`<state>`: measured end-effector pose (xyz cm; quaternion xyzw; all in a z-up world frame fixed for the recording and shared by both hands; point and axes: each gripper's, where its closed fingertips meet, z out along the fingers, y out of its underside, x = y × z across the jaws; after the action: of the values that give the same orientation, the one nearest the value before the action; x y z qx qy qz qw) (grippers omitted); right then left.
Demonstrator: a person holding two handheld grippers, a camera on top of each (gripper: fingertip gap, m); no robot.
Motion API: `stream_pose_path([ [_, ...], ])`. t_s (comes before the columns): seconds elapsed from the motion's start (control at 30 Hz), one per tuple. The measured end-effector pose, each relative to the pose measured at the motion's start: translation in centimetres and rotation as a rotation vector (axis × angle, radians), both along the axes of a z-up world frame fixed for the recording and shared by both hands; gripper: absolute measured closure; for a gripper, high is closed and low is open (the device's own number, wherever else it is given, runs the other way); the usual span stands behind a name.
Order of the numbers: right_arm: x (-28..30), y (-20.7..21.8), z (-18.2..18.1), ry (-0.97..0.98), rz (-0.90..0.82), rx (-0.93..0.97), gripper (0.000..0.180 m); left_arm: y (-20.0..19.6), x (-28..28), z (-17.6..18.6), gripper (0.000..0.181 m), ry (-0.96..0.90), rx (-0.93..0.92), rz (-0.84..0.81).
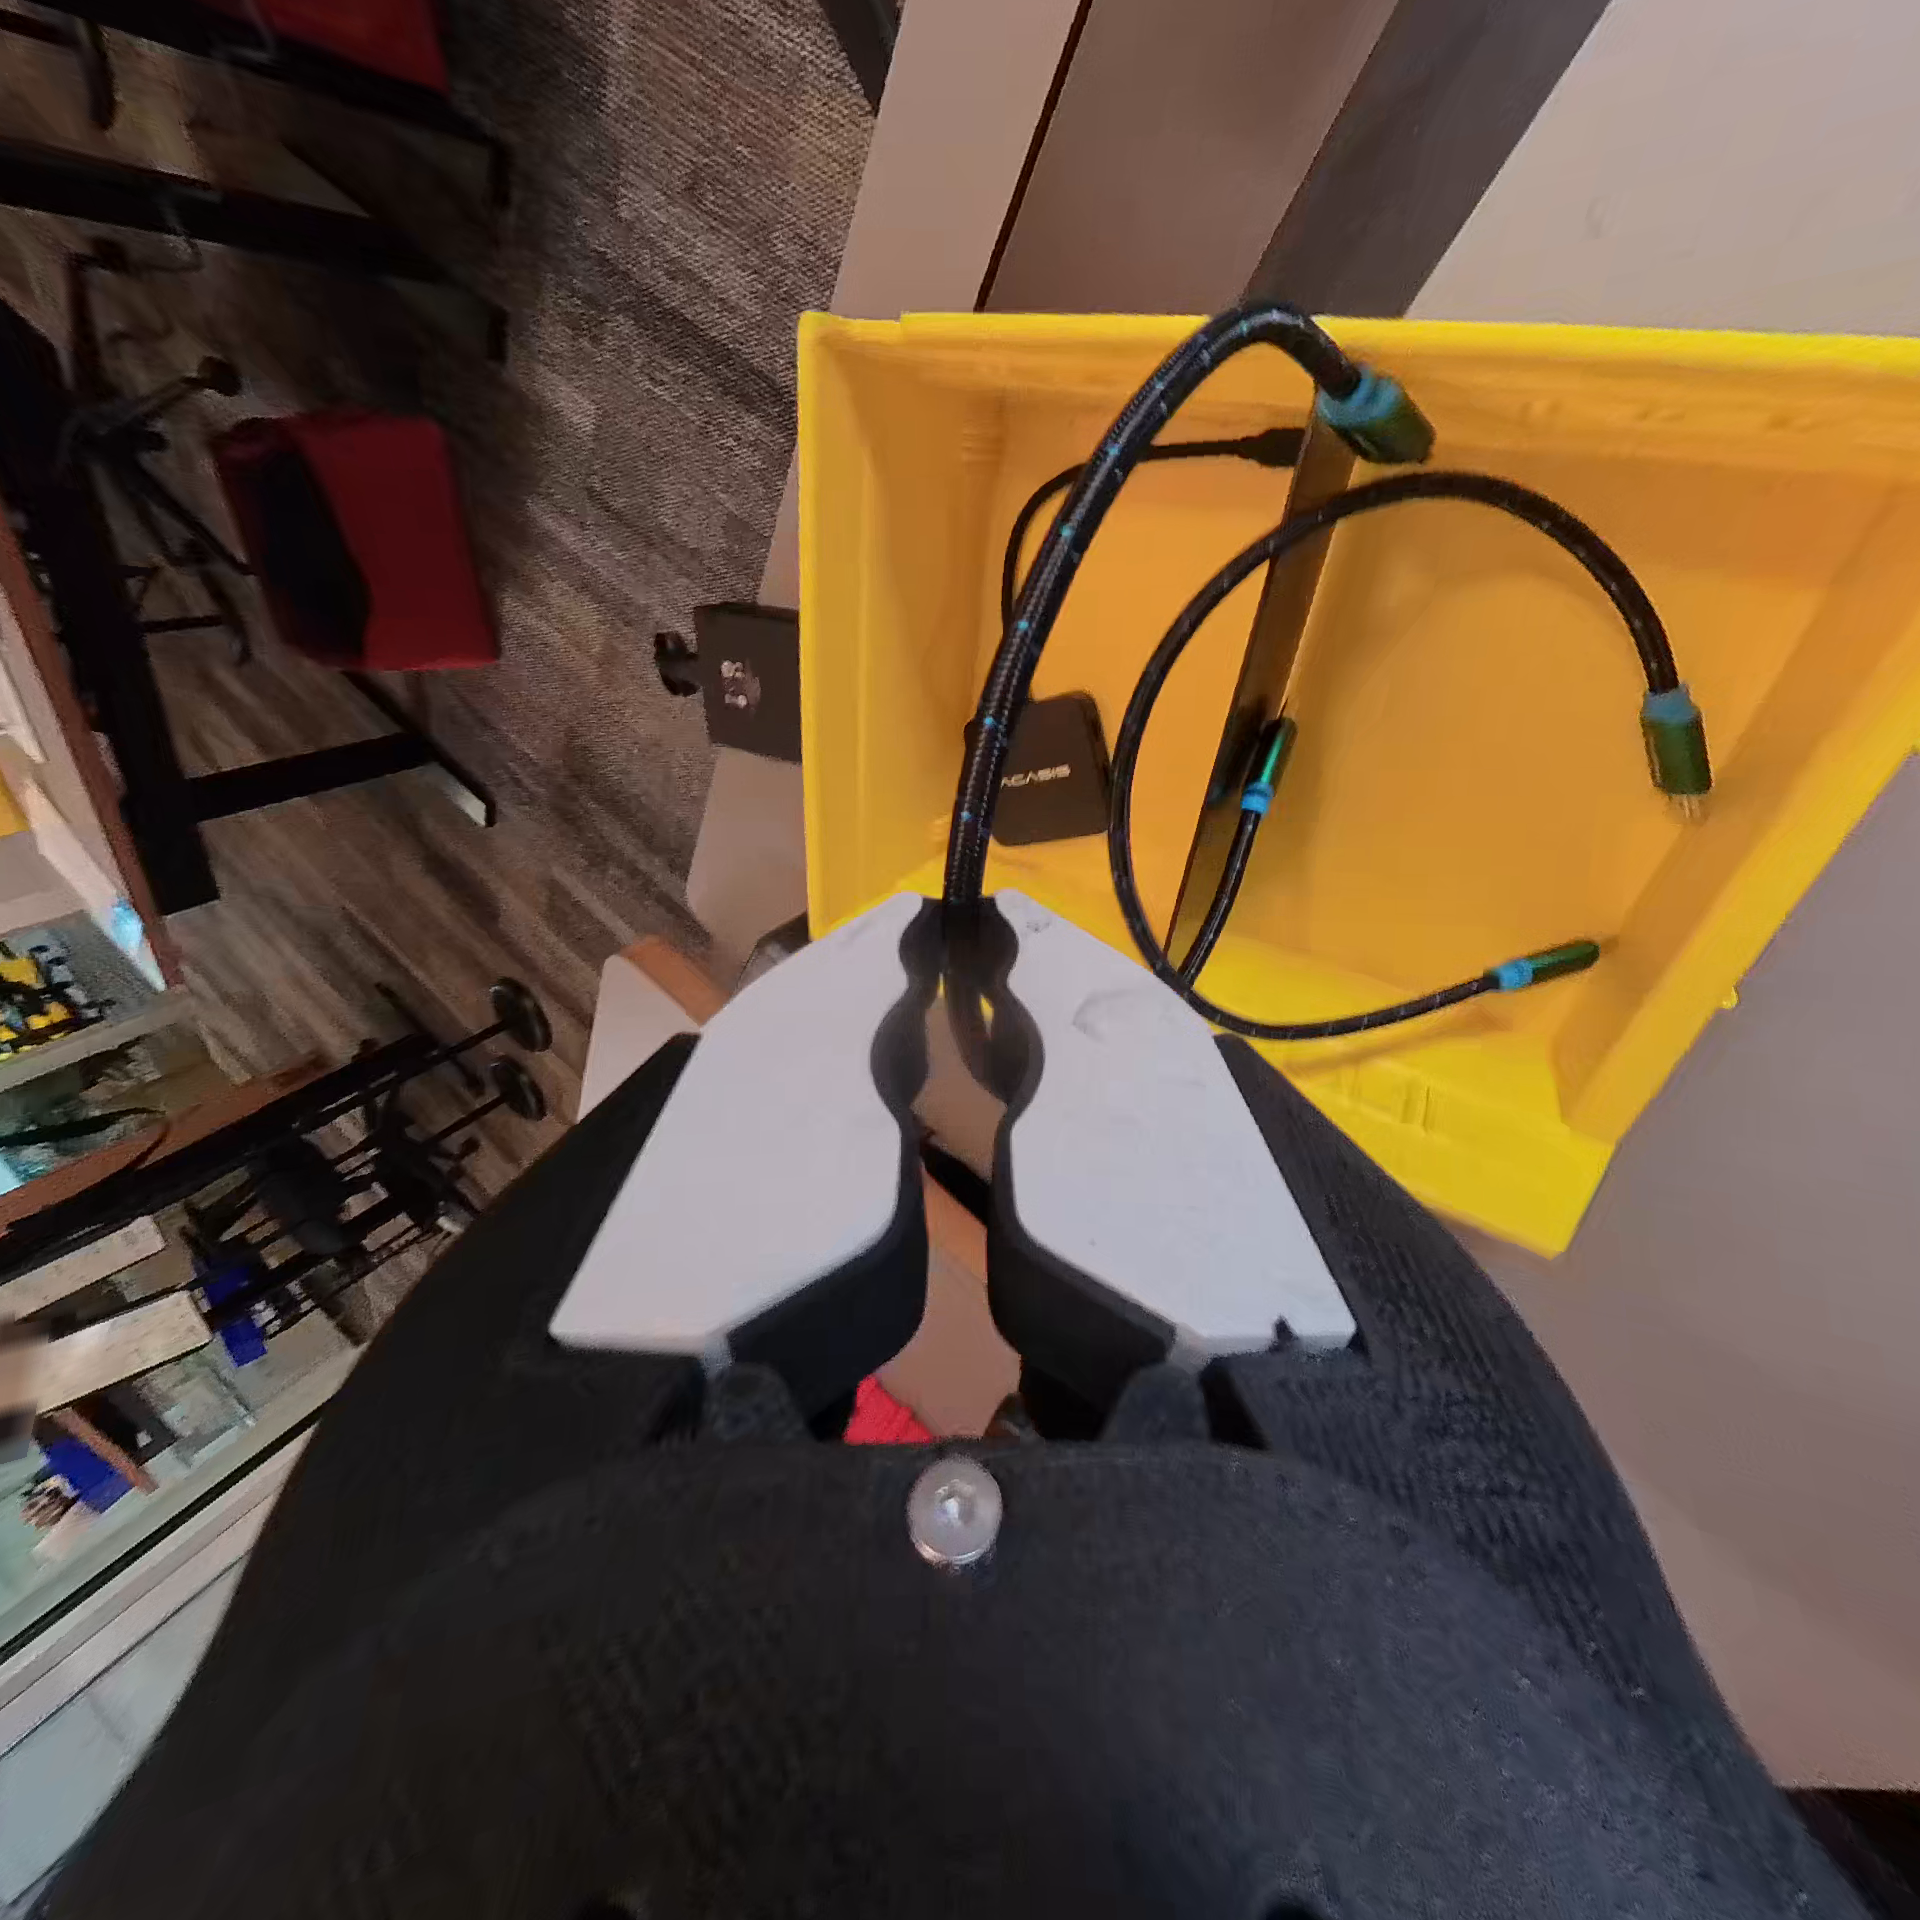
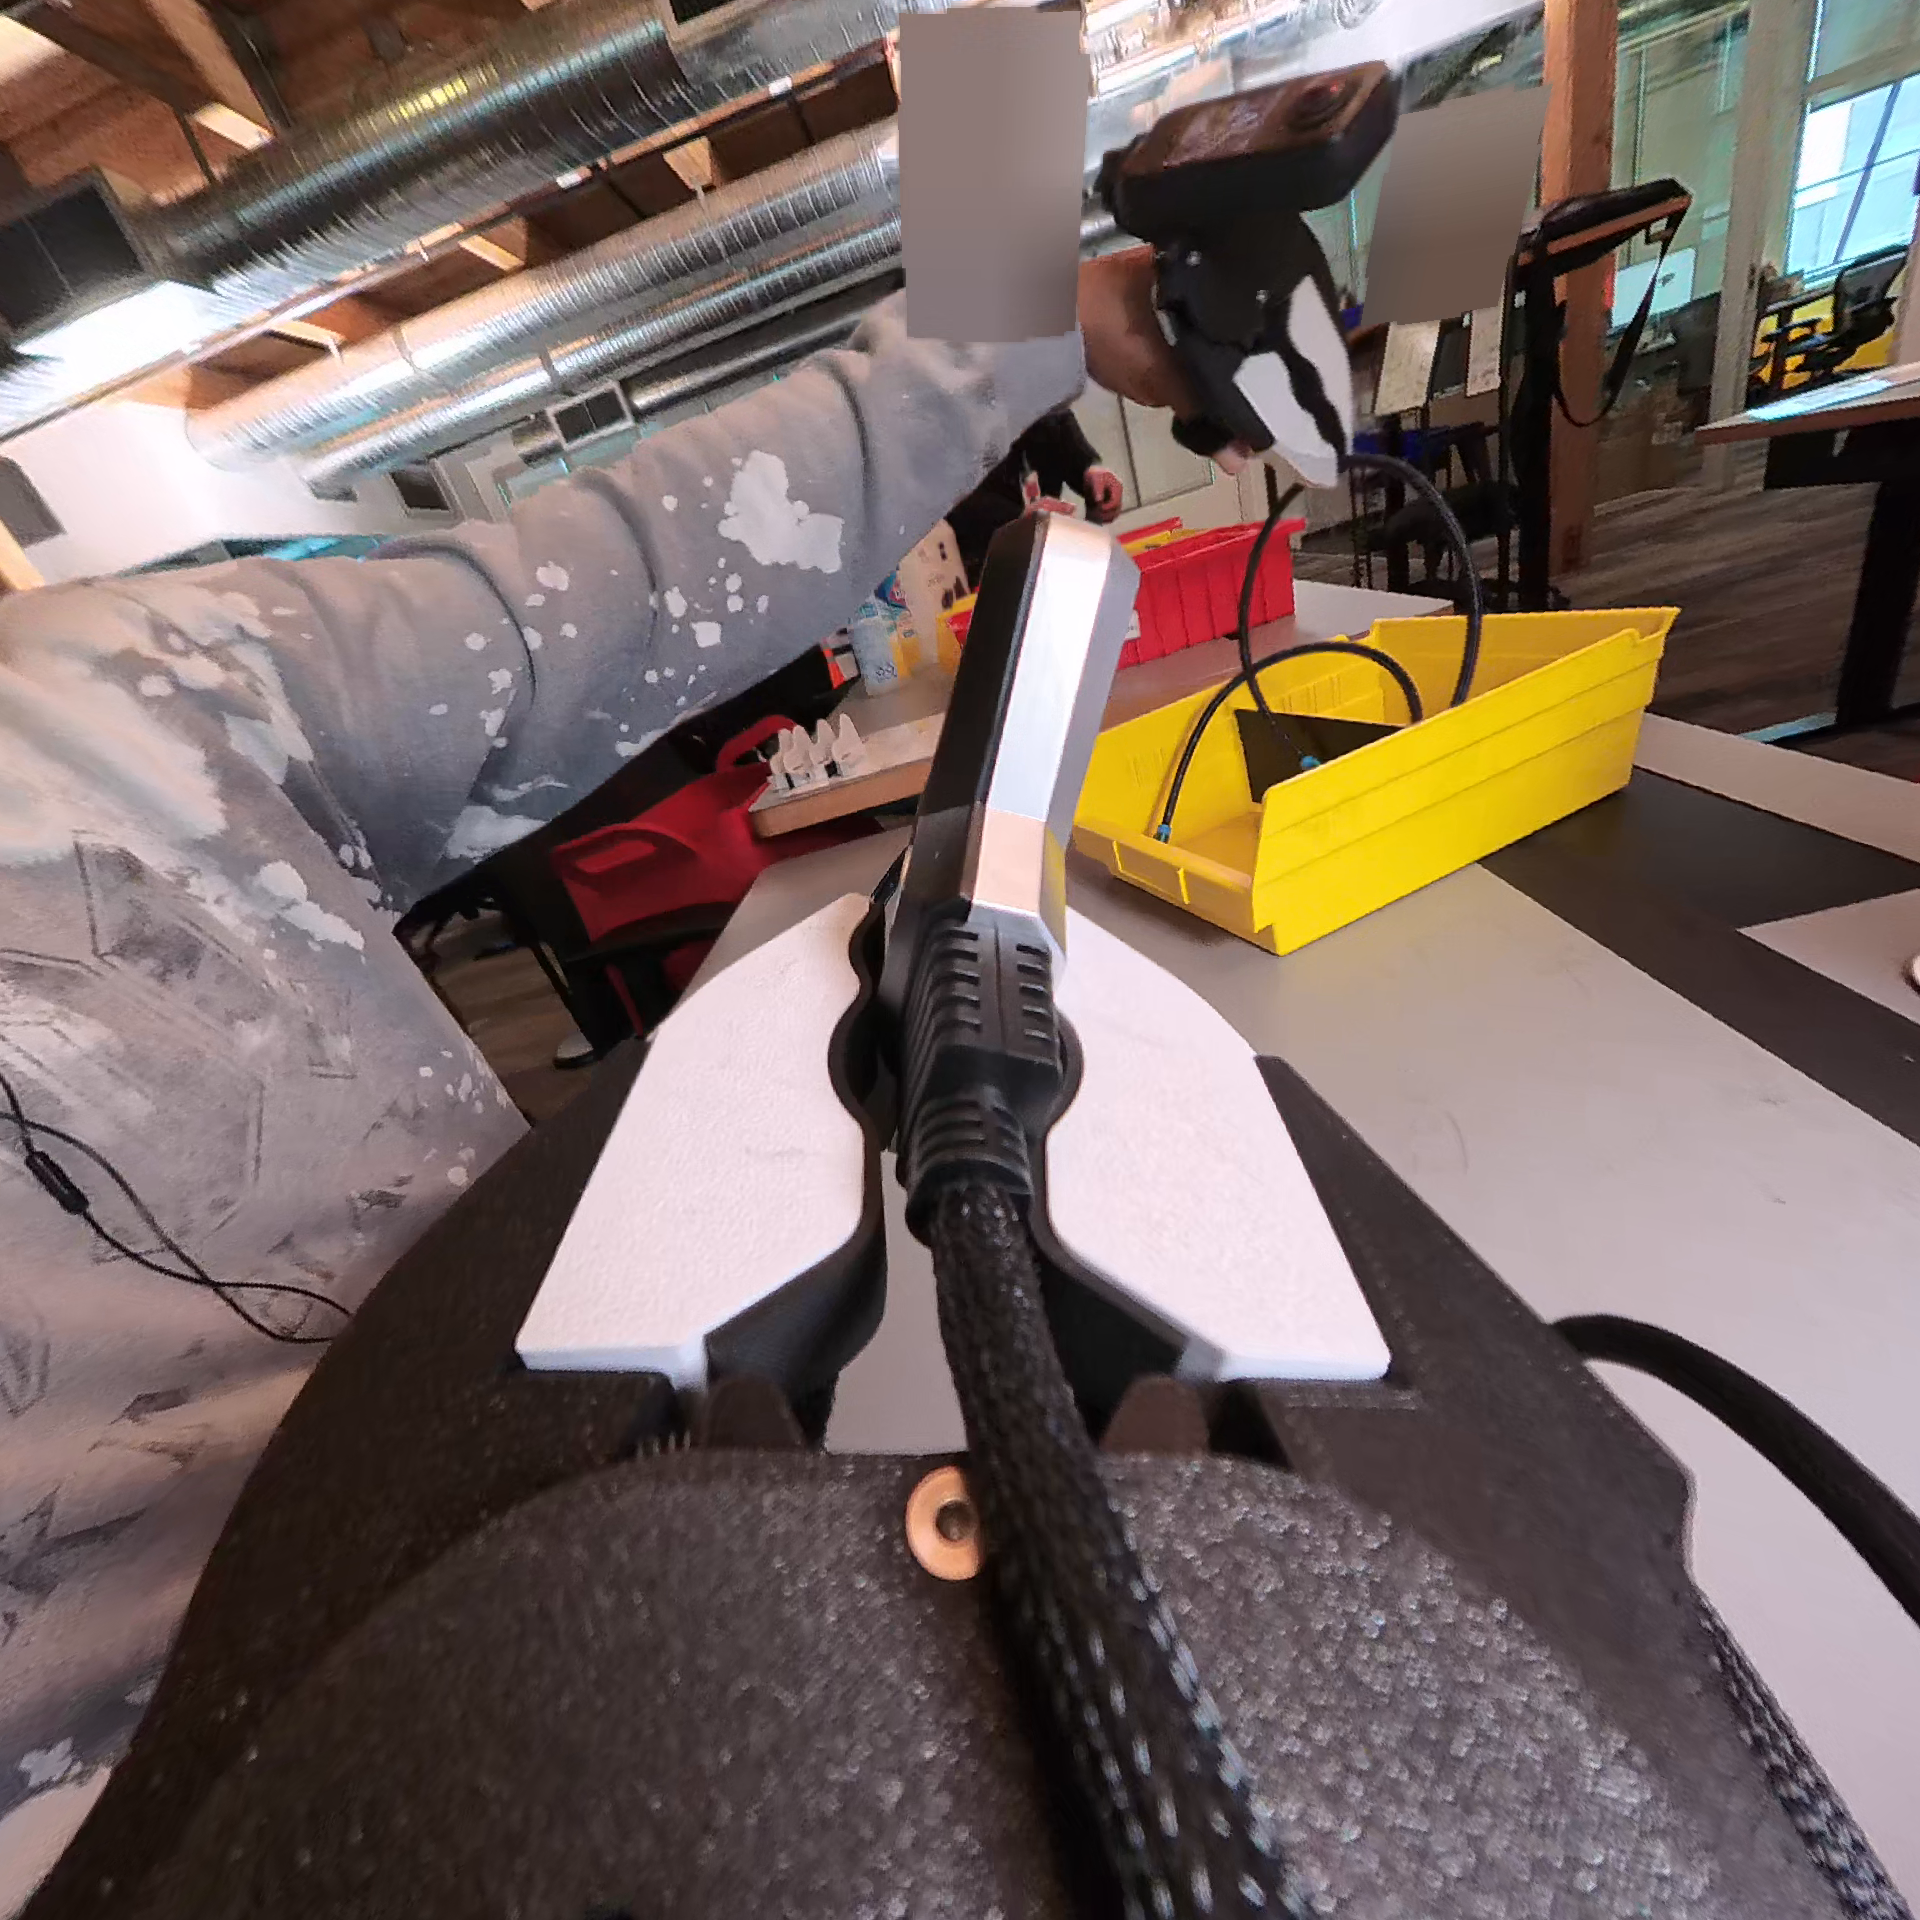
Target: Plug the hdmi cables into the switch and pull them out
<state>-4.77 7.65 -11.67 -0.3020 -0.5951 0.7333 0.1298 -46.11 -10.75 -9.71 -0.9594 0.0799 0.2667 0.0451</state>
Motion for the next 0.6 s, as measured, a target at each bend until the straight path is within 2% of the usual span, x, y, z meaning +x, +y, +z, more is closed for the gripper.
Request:
stream_pose_path([
  [0.4, 0.4, 0.3, 1.1, 0.028, -0.007, -0.030, 0.155, -4.0, 4.3, 8.1, 0.173, 0.153, -0.060, 0.000],
  [0.6, 0.2, 0.3, 0.7, 0.015, -0.007, -0.033, 0.155, -4.6, 5.1, 10.6, 0.173, 0.212, -0.070, -0.014],
])
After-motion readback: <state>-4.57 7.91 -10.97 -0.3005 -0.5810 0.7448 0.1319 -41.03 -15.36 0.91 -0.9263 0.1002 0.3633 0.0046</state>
